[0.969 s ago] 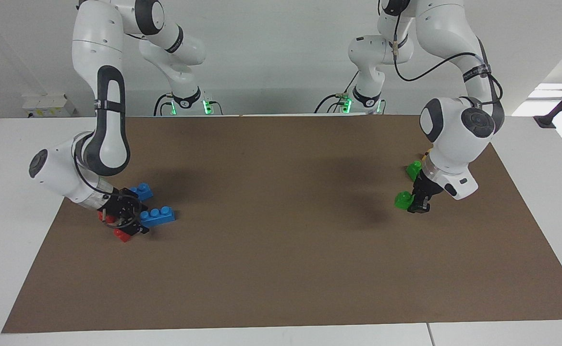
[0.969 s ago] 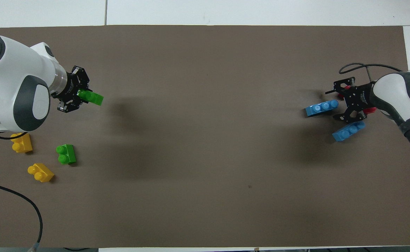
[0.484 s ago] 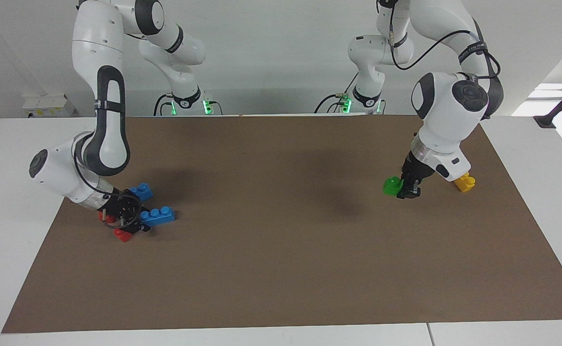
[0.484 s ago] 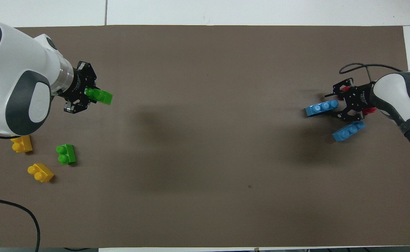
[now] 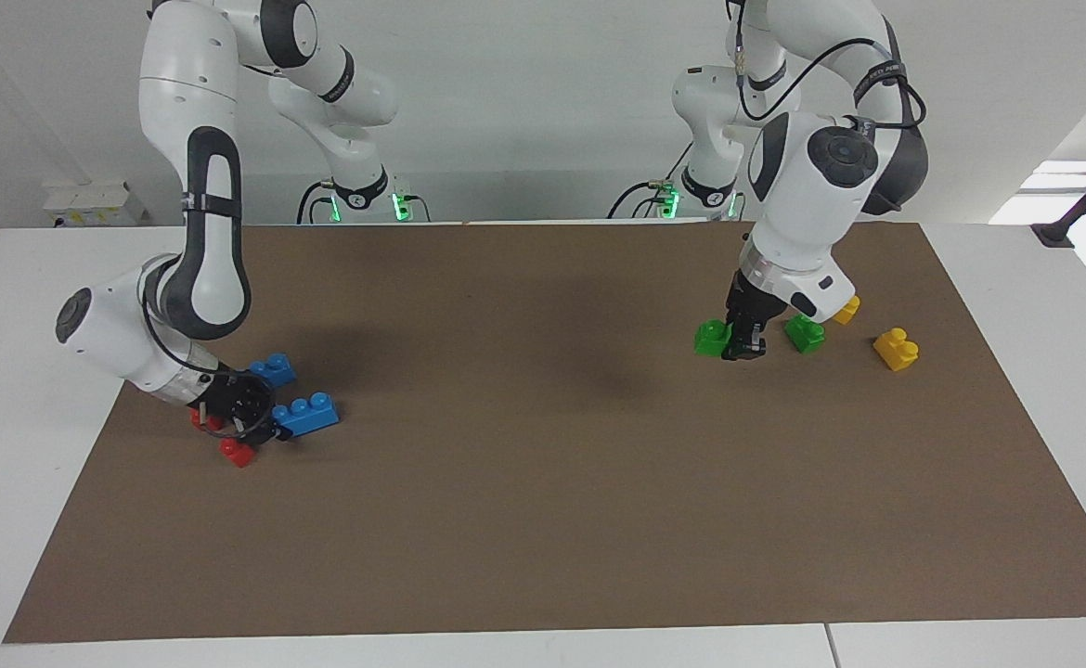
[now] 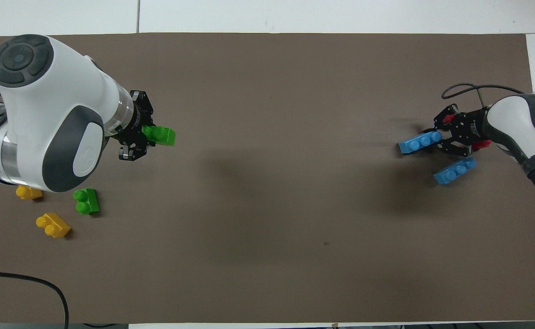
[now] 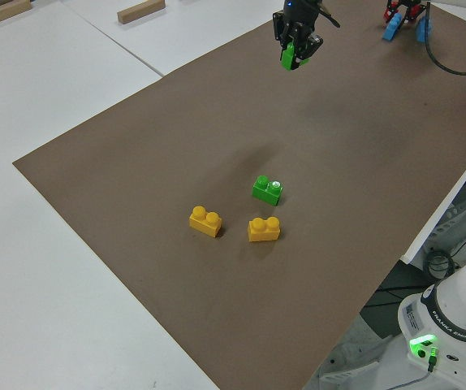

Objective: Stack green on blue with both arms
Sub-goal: 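Lift the green brick with the left gripper while the right gripper carries the blue brick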

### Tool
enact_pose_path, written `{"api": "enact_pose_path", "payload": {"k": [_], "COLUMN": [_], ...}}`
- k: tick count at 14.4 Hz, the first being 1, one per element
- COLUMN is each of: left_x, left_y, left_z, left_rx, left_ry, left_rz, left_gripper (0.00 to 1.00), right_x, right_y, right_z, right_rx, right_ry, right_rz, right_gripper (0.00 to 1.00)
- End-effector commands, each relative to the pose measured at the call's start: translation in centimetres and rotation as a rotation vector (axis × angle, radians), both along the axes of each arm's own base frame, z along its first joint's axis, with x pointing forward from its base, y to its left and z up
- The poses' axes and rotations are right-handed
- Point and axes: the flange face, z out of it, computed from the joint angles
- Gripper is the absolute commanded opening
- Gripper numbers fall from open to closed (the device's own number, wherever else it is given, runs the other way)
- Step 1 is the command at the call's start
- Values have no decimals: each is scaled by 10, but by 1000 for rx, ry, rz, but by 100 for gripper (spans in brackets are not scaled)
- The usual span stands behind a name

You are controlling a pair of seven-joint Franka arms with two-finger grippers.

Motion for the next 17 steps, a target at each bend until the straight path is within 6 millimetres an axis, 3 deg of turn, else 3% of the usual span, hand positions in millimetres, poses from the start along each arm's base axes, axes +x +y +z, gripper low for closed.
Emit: {"api": "enact_pose_path", "payload": {"k": [1, 5, 8, 15, 17], "left_x": [-12, -22, -23, -28, -31], "left_y": [-13, -36, -39, -53, -60], "left_z": [4, 6, 6, 7, 7], "left_rx": [1, 1, 2, -3, -3], "left_ry": [19, 17, 18, 11, 8], "left_rz": [65, 73, 70, 83, 78], "left_gripper": [0, 0, 0, 0, 0], "right_x": [0, 3, 10, 17, 14], "right_y": [7, 16, 61, 192, 229], "right_z": [0, 4, 19, 63, 67], "right_rx": [11, 16, 22, 53, 53], "right_ry": [-31, -33, 9, 52, 48], "right_rz": [20, 19, -54, -242, -270], "right_gripper": [0, 0, 0, 0, 0]}}
